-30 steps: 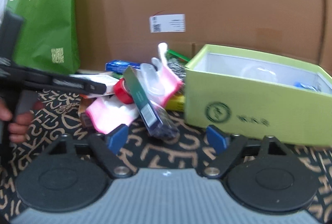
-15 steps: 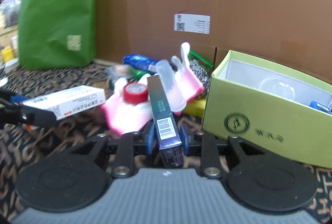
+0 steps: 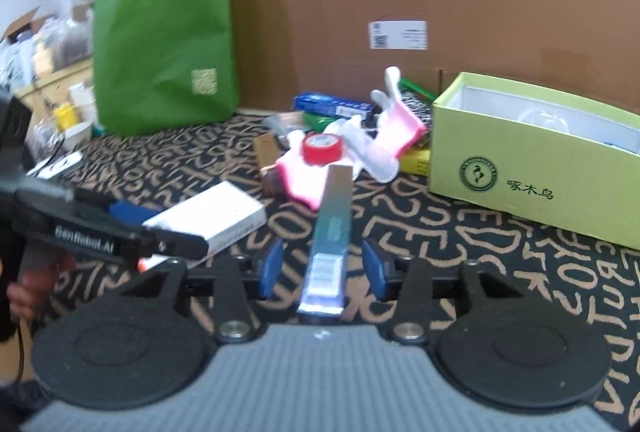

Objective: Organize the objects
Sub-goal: 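Carry the white box and teal box into the green shoebox and release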

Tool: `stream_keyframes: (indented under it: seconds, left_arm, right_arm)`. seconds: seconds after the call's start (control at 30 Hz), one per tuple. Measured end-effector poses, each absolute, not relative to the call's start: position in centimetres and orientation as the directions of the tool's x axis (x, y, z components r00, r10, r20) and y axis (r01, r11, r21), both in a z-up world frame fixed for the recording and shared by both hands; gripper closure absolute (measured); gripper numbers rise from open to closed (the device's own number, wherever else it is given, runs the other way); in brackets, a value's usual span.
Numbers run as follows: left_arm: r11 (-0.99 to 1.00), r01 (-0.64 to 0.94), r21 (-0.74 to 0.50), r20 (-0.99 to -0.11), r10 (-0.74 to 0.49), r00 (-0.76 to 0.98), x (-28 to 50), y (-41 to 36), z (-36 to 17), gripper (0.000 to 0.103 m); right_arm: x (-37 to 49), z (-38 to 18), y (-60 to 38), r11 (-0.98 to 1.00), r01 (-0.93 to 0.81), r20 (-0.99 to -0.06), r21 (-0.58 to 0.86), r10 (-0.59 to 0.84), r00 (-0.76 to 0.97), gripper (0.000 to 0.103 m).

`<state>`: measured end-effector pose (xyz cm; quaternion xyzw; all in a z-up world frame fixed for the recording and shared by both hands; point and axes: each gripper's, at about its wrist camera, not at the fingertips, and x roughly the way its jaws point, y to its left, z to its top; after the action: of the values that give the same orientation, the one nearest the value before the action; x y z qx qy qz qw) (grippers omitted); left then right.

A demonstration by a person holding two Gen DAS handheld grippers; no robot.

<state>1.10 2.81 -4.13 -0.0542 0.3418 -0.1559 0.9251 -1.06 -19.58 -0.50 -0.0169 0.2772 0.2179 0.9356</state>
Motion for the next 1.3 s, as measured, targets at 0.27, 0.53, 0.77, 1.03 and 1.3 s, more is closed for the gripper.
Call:
stream_keyframes:
  seconds: [0.27, 0.53, 0.77, 1.03, 1.3]
  left_arm:
    - [0.942, 0.291, -0.168, -0.623, -0.330, 0.710, 1.4, 1.6, -4.0, 0.032]
    - [0.936, 0.348, -0.056, -0.629, -0.304, 0.715, 2.0, -0.3, -4.0, 0.028]
    - [0.941, 0.336, -0.049, -0.639, -0.288, 0.713, 2.5, -1.0, -4.5, 0.033]
    - [0.928, 0.362, -0.083, -0.621, -0.333, 0.710, 1.7, -1.0, -3.3, 0.033]
    - [0.857, 0.459, -0.233, -0.513, -0.509, 0.691, 3.6, -2.6, 1.3, 0.033]
  right_arm:
    - [0.9, -1.3, -17.6, 0.912, -0.409, -0.575, 0.016, 0.343, 0.743, 0.060]
    - [2.2, -1.2, -16.8, 0.915, -0.403, -0.598, -0.019, 0.313, 0.738, 0.061]
    - [3.0, -2.5, -17.6, 0.919, -0.391, -0.617, 0.053, 0.338, 0.711, 0.079]
    - [1.8, -2.3, -20.4, 0.909, -0.375, -0.592, 0.182, 0.406, 0.696, 0.081]
    - [0.1, 1.2, -25.5, 0.923, -0.317, -0.492, 0.219, 0.385, 0.781, 0.081]
